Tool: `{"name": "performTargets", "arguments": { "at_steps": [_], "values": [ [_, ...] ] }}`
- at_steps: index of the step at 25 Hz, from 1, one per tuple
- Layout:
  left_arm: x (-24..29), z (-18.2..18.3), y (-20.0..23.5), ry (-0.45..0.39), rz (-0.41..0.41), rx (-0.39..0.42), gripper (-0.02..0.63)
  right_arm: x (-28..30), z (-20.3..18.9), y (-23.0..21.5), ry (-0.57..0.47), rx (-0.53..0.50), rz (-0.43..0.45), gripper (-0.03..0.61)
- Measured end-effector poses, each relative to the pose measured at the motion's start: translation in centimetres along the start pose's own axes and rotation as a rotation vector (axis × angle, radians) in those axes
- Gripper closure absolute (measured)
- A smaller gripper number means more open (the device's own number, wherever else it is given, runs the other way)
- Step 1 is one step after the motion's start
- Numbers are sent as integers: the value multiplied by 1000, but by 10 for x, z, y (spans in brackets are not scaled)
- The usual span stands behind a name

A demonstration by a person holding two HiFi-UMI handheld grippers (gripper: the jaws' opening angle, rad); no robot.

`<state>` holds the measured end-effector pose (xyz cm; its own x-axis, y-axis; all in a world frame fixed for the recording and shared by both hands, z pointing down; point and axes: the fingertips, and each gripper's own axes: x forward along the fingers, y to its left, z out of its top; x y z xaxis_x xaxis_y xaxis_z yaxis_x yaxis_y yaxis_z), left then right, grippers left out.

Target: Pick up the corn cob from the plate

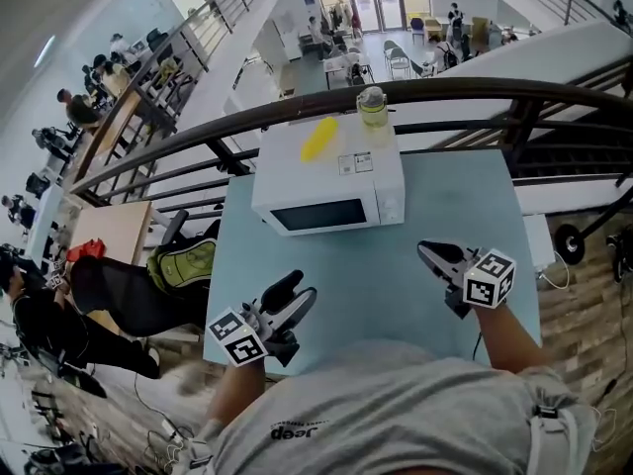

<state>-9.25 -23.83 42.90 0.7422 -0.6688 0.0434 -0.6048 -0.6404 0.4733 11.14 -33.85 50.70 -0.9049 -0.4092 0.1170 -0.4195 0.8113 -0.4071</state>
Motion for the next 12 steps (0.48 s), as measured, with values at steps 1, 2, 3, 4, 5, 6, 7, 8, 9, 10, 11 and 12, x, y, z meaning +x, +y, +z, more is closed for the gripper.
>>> {"name": "performTargets", "arguments": {
  "at_steps": [1,2,3,4,5,6,7,8,9,10,11,12],
  "values": [
    [-3,-2,6,8,-12,-21,387,7,-1,2,3,-4,-3,563],
    [-6,-3,15,16,-19,-34,387,15,-2,4,6,-11,-11,563],
    [-9,-4,25,24,-18,-34,388,23,-1,6,7,-20,-23,563],
    [-12,-6,36,33,-17,-25,405,31,0,7,4,-28,-43,563],
    [-15,-8,45,41,-29,-22,433,36,2,8,-3,-28,-70,563],
    [-20,-10,53,42,-54,-35,433,41,3,10,-13,-16,-100,563],
    [-25,-9,59,34,-86,-57,430,45,4,14,-25,4,-127,563],
    [-31,-5,66,21,-115,-75,421,51,5,19,-37,24,-145,563],
    [-37,2,73,8,-135,-75,413,59,5,25,-39,34,-154,563],
    [-42,9,80,0,-147,-64,413,68,3,32,-27,32,-157,563],
    [-47,14,85,-3,-156,-53,413,78,-1,39,-4,24,-158,563],
    [-52,17,88,-7,-165,-47,416,85,-5,44,18,14,-158,563]
  ]
}}
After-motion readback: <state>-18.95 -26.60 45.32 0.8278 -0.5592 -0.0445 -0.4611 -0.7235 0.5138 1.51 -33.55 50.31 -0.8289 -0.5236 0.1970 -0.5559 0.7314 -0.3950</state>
